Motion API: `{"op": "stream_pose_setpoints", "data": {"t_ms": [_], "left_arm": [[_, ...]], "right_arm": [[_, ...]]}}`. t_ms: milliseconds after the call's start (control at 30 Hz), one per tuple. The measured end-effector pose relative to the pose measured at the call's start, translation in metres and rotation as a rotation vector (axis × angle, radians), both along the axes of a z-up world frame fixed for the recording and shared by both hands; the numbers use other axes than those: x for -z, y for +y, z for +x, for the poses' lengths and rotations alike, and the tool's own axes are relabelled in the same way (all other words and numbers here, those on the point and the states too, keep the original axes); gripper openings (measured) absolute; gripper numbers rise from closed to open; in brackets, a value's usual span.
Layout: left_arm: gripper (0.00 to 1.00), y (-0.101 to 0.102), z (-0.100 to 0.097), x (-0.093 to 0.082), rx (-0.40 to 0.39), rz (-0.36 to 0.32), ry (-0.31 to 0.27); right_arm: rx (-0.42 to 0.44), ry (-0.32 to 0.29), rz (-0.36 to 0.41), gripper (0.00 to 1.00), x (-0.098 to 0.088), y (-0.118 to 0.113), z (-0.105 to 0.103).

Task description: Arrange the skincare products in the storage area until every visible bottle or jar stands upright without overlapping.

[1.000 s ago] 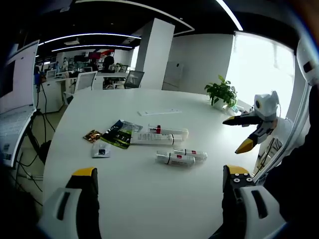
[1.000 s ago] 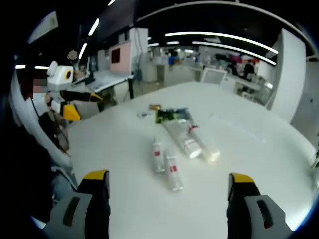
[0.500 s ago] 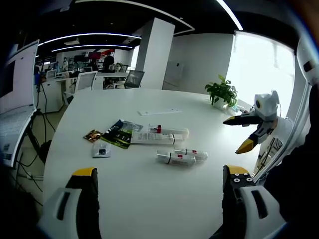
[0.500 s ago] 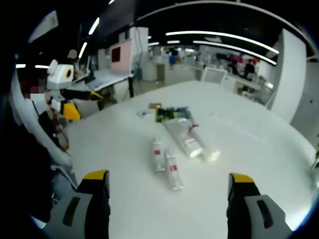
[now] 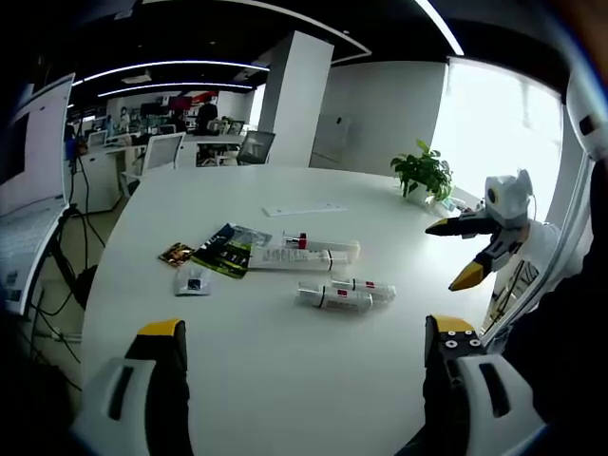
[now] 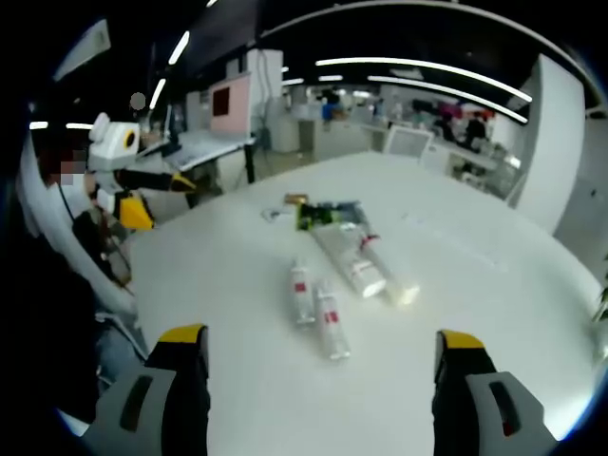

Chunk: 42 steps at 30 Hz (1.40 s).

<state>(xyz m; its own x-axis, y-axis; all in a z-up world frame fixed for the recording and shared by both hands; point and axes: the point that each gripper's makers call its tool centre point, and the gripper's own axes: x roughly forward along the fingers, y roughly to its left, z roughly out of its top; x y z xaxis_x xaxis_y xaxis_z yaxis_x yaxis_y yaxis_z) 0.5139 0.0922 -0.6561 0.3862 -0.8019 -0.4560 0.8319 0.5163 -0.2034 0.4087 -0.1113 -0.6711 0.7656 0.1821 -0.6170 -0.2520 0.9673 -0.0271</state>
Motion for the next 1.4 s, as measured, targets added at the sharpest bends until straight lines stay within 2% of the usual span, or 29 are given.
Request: {"op": "stream_pose_setpoints", "data": {"t_ms": [633, 733, 967, 1400], "left_arm": [[0.99, -0.001, 0.000, -0.001, -0.001, 0.000, 0.000], [0.99, -0.001, 0.000, -0.002, -0.002, -0.001, -0.001], [0.99, -0.002, 0.000, -0.003, -0.001, 0.000, -0.003], [0.99, -0.002, -0.001, -0.006, -0.001, -0.004, -0.009]], "right_arm": [[-0.009, 0.001, -0.006, 0.99, 0.001, -0.001, 0.001], [-0.022, 0.001, -0.004, 0.95, 0.001, 0.001, 0.001], [-0.034, 0.003, -0.007, 0.94, 0.001, 0.001, 0.004], [-0.070, 0.009, -0.014, 0.85, -0.001, 0.001, 0.017]]}}
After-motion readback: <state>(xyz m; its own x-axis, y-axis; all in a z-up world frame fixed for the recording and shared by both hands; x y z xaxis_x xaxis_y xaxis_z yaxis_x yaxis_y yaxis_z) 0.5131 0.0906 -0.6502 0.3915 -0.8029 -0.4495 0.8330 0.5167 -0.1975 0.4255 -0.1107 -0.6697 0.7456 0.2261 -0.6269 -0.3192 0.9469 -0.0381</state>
